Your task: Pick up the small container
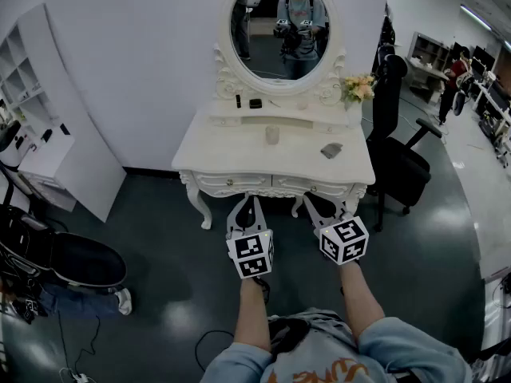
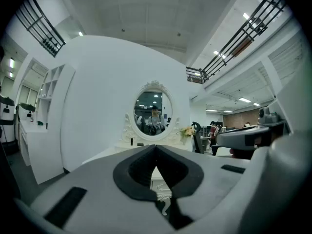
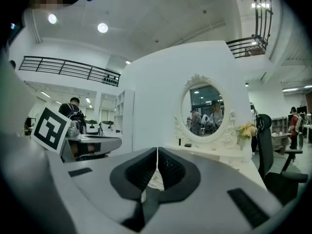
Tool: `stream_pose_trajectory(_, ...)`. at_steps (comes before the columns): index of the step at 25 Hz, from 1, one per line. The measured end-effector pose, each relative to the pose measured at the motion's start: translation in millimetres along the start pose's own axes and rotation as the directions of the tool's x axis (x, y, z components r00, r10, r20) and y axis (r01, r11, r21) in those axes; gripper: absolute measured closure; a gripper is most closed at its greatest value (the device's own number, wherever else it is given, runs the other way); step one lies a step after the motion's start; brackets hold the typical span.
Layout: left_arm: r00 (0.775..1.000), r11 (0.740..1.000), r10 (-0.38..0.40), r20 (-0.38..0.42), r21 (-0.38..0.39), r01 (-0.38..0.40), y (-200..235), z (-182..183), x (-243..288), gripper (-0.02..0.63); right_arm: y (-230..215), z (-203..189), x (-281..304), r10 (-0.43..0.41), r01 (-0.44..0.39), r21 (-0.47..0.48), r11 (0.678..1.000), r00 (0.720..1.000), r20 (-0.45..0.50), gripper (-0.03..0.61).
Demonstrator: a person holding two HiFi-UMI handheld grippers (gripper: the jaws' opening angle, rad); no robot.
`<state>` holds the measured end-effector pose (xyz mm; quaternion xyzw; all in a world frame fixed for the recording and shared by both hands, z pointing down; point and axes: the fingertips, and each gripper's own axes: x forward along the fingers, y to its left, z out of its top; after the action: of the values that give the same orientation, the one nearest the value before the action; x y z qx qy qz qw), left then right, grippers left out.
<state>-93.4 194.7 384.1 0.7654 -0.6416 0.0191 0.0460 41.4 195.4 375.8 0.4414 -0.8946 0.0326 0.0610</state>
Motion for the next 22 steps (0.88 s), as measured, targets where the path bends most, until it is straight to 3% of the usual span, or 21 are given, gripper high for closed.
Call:
stream_pose_trajectory(6,1.000,1.000,-0.016,-0.014,-0.010,0.016,6.8,-4.5,5.2,0.592,-1.7,1.2,7.6,-0.021,0.020,0.049,0.999,1.000,0.020,0.551)
stream_pose_trajectory(13,0.999,0.997,-0.026,-0.027,-0.070,0.024,17.2,-13.6,16.6,0.592,-5.3,-5.8,13.3,-0.037,0.038,0.034,0.999,0.999,-0.022,0.551)
stream_pose_trajectory(22,0.999,0.994,-0.035,-0.017,-0.105,0.033,30.7,-11.5,33.2,0.592,-10.2,7.7,33.7,-0.031,0.031,0.045,0.998,1.000,-0.002,0.551)
